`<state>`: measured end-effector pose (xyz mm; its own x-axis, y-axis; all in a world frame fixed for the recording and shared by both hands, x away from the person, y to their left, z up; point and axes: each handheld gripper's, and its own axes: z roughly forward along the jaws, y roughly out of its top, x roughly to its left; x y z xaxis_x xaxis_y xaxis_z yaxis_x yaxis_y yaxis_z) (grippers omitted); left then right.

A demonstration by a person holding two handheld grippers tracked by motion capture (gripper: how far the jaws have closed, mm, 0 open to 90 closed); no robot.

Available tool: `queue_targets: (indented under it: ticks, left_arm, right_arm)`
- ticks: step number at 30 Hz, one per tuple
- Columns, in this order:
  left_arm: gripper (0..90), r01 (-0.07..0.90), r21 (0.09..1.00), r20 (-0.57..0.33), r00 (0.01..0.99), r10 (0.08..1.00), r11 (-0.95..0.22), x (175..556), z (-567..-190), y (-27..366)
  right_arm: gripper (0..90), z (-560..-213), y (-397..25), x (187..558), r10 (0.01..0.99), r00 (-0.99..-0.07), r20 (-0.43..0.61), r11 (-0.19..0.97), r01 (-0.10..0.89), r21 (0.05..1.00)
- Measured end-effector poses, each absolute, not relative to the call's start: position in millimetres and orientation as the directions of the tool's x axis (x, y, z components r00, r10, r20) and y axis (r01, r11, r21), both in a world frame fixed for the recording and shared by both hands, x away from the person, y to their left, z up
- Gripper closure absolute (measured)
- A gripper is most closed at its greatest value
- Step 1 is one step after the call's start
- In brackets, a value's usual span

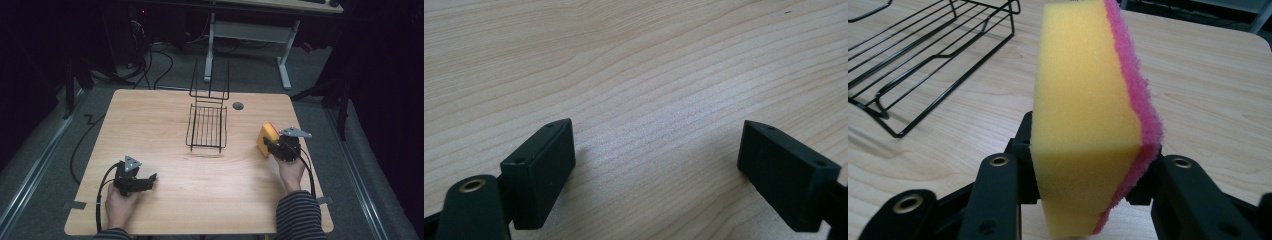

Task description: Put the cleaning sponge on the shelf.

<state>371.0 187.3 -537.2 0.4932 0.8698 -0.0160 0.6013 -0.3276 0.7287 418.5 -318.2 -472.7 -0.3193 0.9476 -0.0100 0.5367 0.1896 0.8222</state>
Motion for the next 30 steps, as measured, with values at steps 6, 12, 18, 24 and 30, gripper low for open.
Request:
queue_targets:
  ticks: [6, 12, 18, 24, 30]
  left_arm:
    - [15.9, 0.601, 0.729, -0.016, 0.493, 0.87, -0.328, 371.0, -537.2, 187.3]
    - [16.0, 0.601, 0.73, -0.017, 0.492, 0.87, -0.326, 371.1, -537.3, 187.4]
    - [16.1, 0.601, 0.73, -0.016, 0.492, 0.87, -0.326, 371.1, -537.3, 187.4]
    - [16.0, 0.601, 0.73, -0.016, 0.492, 0.87, -0.327, 371.0, -537.3, 187.3]
    - [16.0, 0.6, 0.73, -0.015, 0.492, 0.87, -0.327, 371.0, -537.3, 187.3]
  right_arm:
    - [60.8, -465.4, -312.3, 410.2, 0.937, -0.348, -0.005, 0.196, 0.517, 0.833]
    - [60.8, -462.1, -311.5, 410.2, 0.93, -0.367, 0.009, 0.191, 0.505, 0.842]
    - [60.8, -456.9, -311.5, 407.9, 0.927, -0.375, 0.023, 0.179, 0.493, 0.852]
    - [60.8, -453.4, -312.5, 405.2, 0.925, -0.379, 0.039, 0.164, 0.487, 0.858]
    - [60.8, -443.7, -310.3, 402.2, 0.917, -0.398, 0.037, 0.173, 0.478, 0.861]
